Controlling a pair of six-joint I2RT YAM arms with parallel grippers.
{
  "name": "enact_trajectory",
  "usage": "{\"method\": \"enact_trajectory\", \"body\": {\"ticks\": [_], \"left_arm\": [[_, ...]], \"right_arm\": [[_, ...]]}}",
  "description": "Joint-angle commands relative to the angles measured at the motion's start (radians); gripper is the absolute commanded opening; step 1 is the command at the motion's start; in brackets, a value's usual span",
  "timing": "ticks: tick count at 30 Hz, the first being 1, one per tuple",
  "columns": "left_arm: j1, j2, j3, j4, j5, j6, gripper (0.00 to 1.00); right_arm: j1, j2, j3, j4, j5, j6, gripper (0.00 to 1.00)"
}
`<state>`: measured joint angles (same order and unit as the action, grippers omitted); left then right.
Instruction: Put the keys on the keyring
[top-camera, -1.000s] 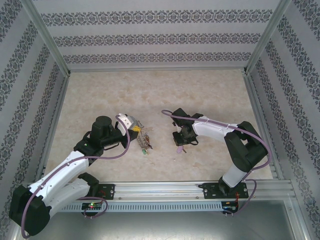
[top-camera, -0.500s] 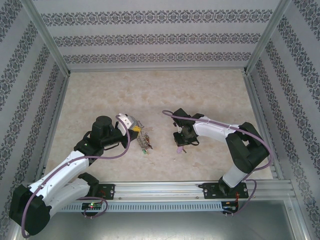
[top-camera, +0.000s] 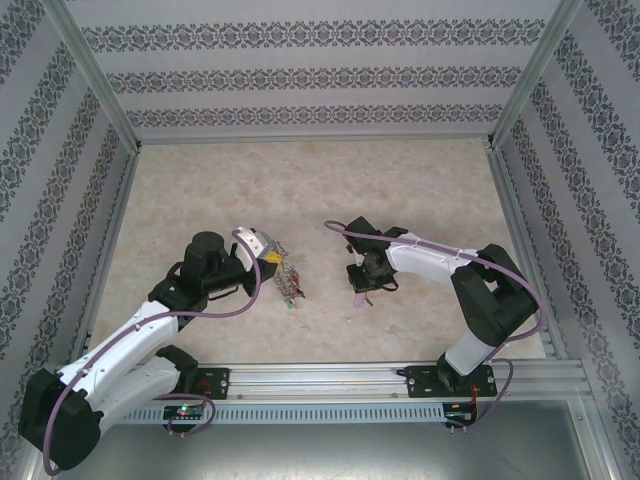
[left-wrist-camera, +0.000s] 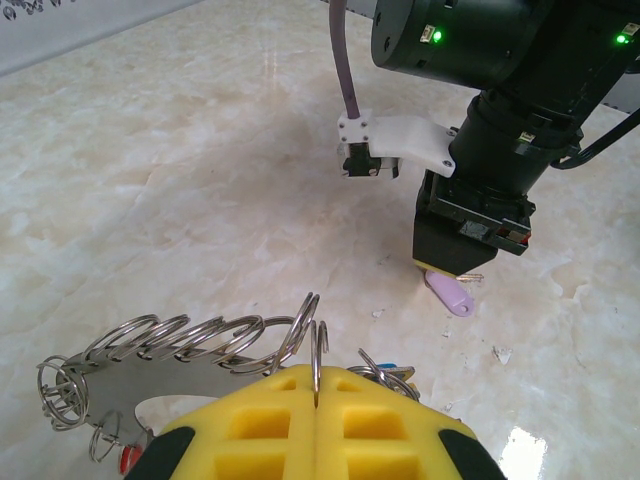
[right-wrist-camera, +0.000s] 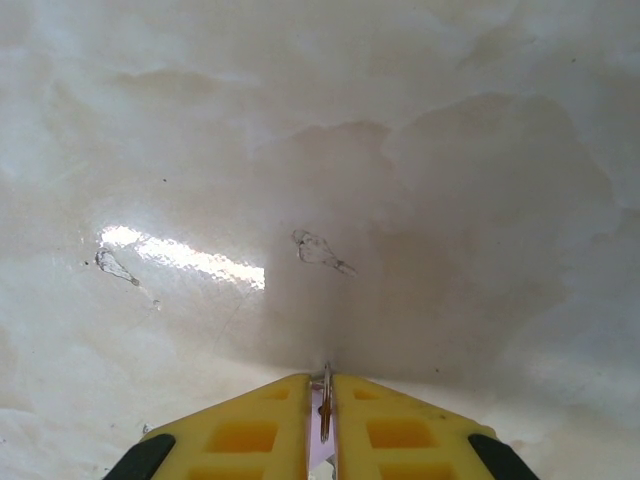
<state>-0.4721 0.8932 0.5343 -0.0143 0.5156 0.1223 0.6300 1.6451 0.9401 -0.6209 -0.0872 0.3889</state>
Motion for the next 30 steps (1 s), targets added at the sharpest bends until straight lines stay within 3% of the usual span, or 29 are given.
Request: {"method": "enact_trajectory", "body": {"ticks": [1,19,24,30], "left_arm": [[-0.014,-0.007,0.035,0.066,0.016,-0.007,0.00],[-0.013,-0.019,0.030,0.061,0.012,-0.007,0.00],[-0.013,-0.019,0.028,0.059,0.012,-0.006,0.00],[-0.013,-0.018,0.026,0.060,0.012,-0.009,0.00]], "right_arm": [[-0.006,0.012,0.002,-0.014,0.020,0.004,0.15],[-0.006,0.020,0.006,-0.007,0.019,0.010,0.15],[-0.006,0.013,0.006,-0.003,0.018,0.007,0.07],[-0.006,0.000,-0.002,-0.004,0.024,0.004,0.04]]}}
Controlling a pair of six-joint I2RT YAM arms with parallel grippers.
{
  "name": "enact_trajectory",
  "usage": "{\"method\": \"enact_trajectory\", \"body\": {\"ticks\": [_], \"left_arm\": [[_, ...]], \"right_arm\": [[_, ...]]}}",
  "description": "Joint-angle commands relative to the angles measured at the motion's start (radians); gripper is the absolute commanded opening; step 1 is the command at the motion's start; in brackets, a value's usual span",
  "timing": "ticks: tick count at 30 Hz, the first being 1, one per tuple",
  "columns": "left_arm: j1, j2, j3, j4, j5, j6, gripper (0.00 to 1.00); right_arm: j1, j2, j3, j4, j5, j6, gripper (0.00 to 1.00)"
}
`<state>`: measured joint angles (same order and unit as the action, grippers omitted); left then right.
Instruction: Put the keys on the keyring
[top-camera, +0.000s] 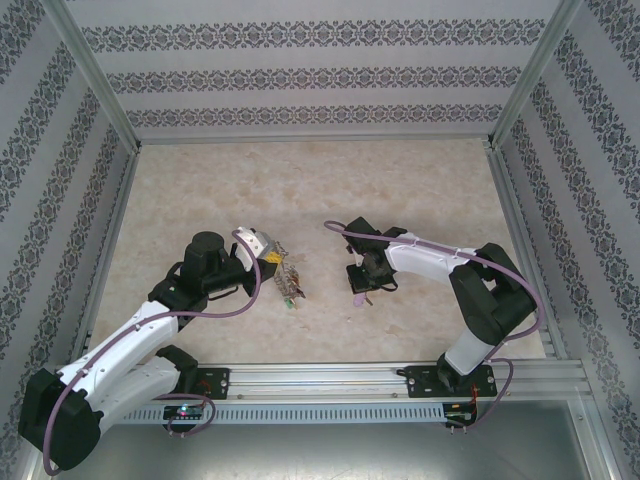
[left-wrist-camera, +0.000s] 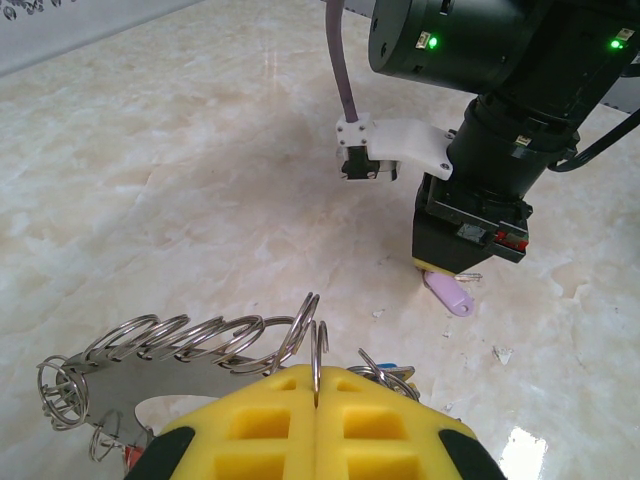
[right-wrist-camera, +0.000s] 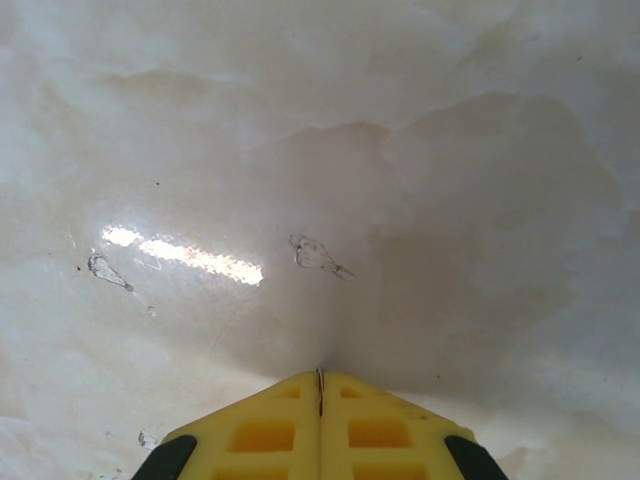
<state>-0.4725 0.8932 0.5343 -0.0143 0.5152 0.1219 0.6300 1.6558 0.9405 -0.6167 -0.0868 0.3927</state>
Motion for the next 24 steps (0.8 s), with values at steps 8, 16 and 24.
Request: {"method": "enact_trajectory", "body": {"ticks": [8,16,24], "left_arm": [[-0.012,-0.012,0.030,0.066,0.018,-0.008,0.00],[-0.013,-0.001,0.030,0.070,0.034,-0.012,0.00],[-0.013,-0.010,0.027,0.062,0.032,-0.011,0.00]], "right_arm": [[-0.016,-0.084,-0.057,0.068,-0.055,-0.059,0.00],[-0.038,-0.145,-0.132,0.178,-0.264,-0.171,0.00],[-0.038,-0.215,-0.195,0.310,-0.414,-0.264,0.00]]}}
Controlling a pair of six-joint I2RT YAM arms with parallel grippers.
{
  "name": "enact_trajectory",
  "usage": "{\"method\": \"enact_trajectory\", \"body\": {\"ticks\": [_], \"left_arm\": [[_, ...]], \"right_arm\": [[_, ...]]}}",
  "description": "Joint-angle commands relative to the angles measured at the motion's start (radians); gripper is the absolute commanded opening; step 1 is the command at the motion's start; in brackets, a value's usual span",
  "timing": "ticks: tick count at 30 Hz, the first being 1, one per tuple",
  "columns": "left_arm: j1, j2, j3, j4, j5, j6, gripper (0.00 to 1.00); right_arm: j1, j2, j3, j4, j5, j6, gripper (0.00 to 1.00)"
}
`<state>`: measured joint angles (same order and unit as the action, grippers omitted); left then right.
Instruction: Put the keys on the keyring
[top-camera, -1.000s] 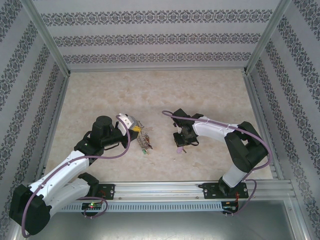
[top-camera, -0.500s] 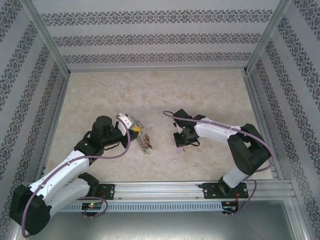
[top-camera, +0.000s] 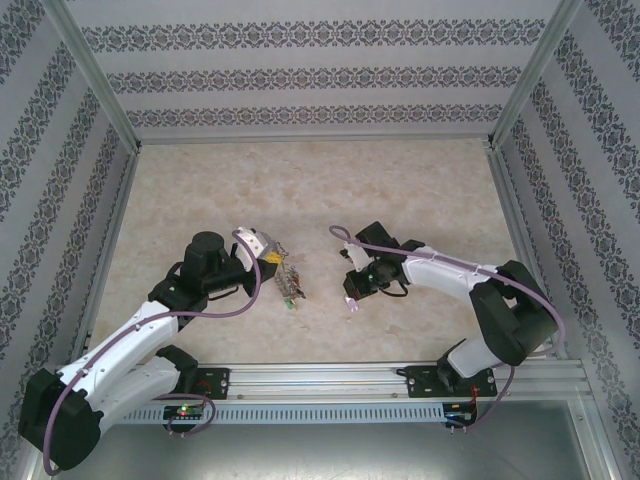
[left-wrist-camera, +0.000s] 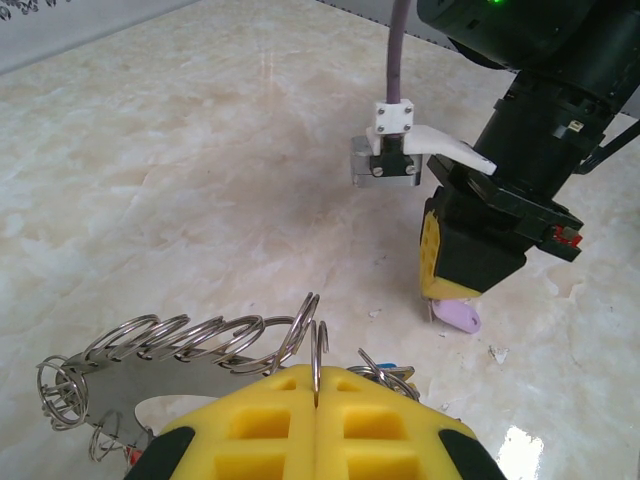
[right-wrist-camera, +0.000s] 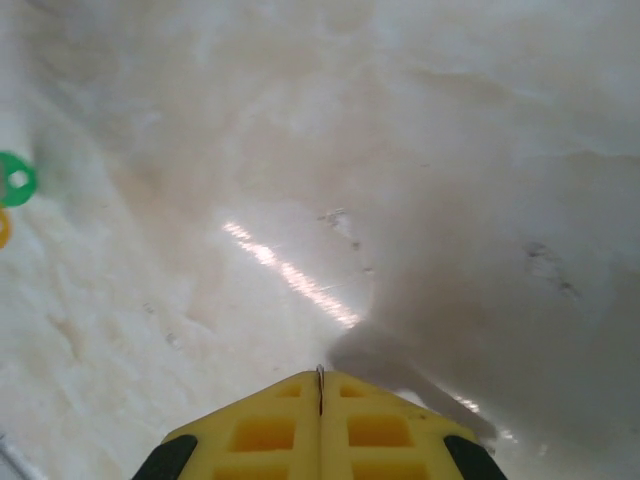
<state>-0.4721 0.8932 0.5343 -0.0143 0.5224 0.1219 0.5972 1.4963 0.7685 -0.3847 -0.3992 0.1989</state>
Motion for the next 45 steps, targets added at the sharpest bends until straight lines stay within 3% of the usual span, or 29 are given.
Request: {"method": "enact_trajectory", "body": {"ticks": [1,12,23,34,45], "left_arm": [[-0.013,-0.010,0.028,0.062,0.027,-0.011,0.00],[-0.013,0.029,0.048,0.085,0.083,-0.014,0.00],[-0.042,0.094,0.088,0.116,0.159,-0.009,0.00],[-0.123,0.212,0.130,0.205,0.154,-0.017,0.00],[-0.186,0.336,0.183,0.279,0.119,-0.023,0.00]], "right_arm": [[-0.005,-0.070,-0.032,0.094,-0.115,-0.082,0.00],[-0.002,-0.218,-0.139,0.284,-0.226,-0.128,0.00],[-0.007,-0.487,-0.250,0.440,-0.209,-0.147,0.00],[-0.004,-0.718,-0.270,0.352,0.112,-0.220,0.00],[0.012,-0.867,-0.297,0.333,0.258,-0.249,0.00]]}}
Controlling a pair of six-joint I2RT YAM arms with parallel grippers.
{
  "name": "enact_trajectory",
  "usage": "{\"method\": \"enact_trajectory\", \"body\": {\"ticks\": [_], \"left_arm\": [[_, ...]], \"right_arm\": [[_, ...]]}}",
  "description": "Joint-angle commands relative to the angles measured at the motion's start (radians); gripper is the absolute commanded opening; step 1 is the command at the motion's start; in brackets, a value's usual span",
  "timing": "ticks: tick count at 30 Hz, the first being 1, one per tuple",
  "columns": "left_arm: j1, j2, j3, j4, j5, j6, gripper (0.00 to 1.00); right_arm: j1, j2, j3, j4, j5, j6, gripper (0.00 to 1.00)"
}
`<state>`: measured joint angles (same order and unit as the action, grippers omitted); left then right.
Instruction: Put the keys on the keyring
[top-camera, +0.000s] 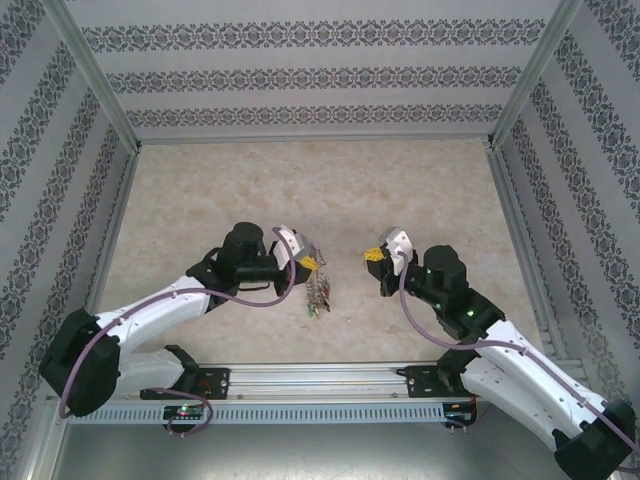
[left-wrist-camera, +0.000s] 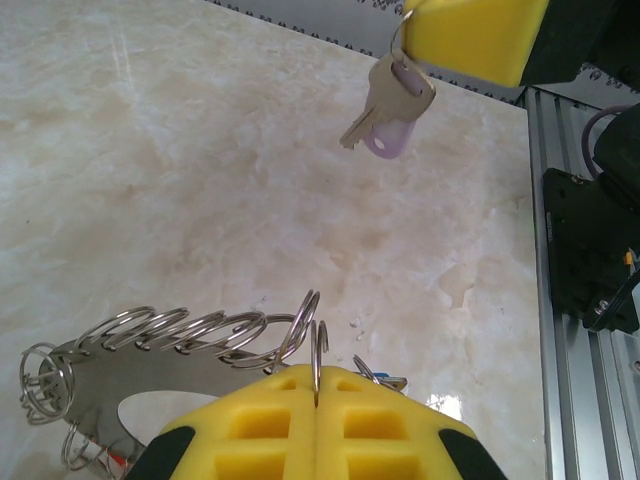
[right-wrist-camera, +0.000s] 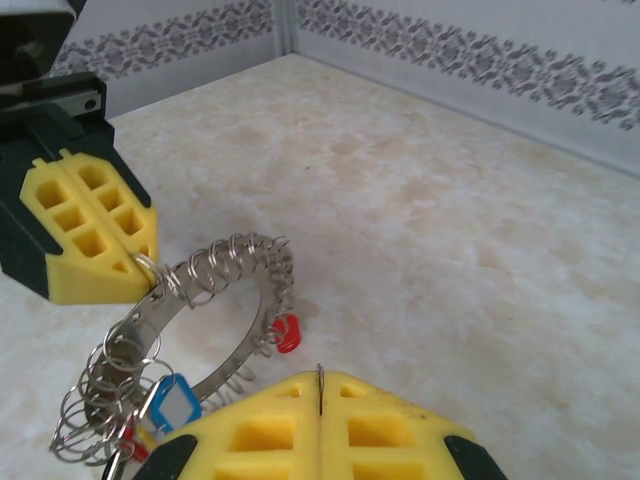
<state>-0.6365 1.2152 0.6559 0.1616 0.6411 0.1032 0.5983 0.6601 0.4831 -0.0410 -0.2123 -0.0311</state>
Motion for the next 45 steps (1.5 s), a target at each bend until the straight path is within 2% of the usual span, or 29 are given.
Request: {"method": "enact_trajectory", "body": {"ticks": [1,4,8,12,15,18,20,23,32,36,40,45], "left_arm": [[-0.027,0.026,0.071,0.104,-0.003,-0.002,0.00],[-0.041,0.055,0.097,0.105,-0.010,0.003,0.00],[-0.059,0.081,0.113,0.115,-0.025,0.004,0.00],[-0.066,0.109,0.132,0.124,-0.026,0.002,0.00],[-0.068,0.128,0.140,0.142,-0.028,0.004,0.00],[-0.069,0.149,0.159,0.138,-0.017,0.010,0.00],[-0.071,0.159,0.167,0.143,-0.013,0.012,0.00],[-0.072,0.168,0.172,0.149,-0.011,0.015,0.00],[-0.093,0.164,0.168,0.148,-0.016,0.046,0.00],[-0.117,0.144,0.157,0.144,-0.060,0.105,0.00],[-0.148,0.095,0.138,0.154,-0.153,0.183,0.00],[-0.149,0.078,0.168,0.081,-0.152,0.216,0.00]], "right_arm": [[0.012,-0.043,-0.013,-0.013,0.079,-0.022,0.00],[0.011,-0.075,-0.011,-0.036,0.108,-0.037,0.00],[0.026,-0.144,-0.003,-0.055,0.218,-0.082,0.00],[0.029,-0.210,-0.008,-0.062,0.247,-0.118,0.00],[0.029,-0.224,-0.003,-0.083,0.198,-0.126,0.00],[0.029,-0.221,-0.005,-0.073,0.086,-0.130,0.00],[0.029,-0.200,-0.002,-0.062,0.006,-0.141,0.00],[0.029,-0.143,0.014,-0.055,-0.046,-0.141,0.00],[0.043,-0.008,0.021,0.035,-0.093,-0.119,0.00],[0.052,0.015,0.022,0.057,-0.126,-0.113,0.00],[0.053,0.058,0.041,0.054,-0.128,-0.078,0.00],[0.061,0.101,0.067,0.056,-0.131,-0.077,0.00]]}}
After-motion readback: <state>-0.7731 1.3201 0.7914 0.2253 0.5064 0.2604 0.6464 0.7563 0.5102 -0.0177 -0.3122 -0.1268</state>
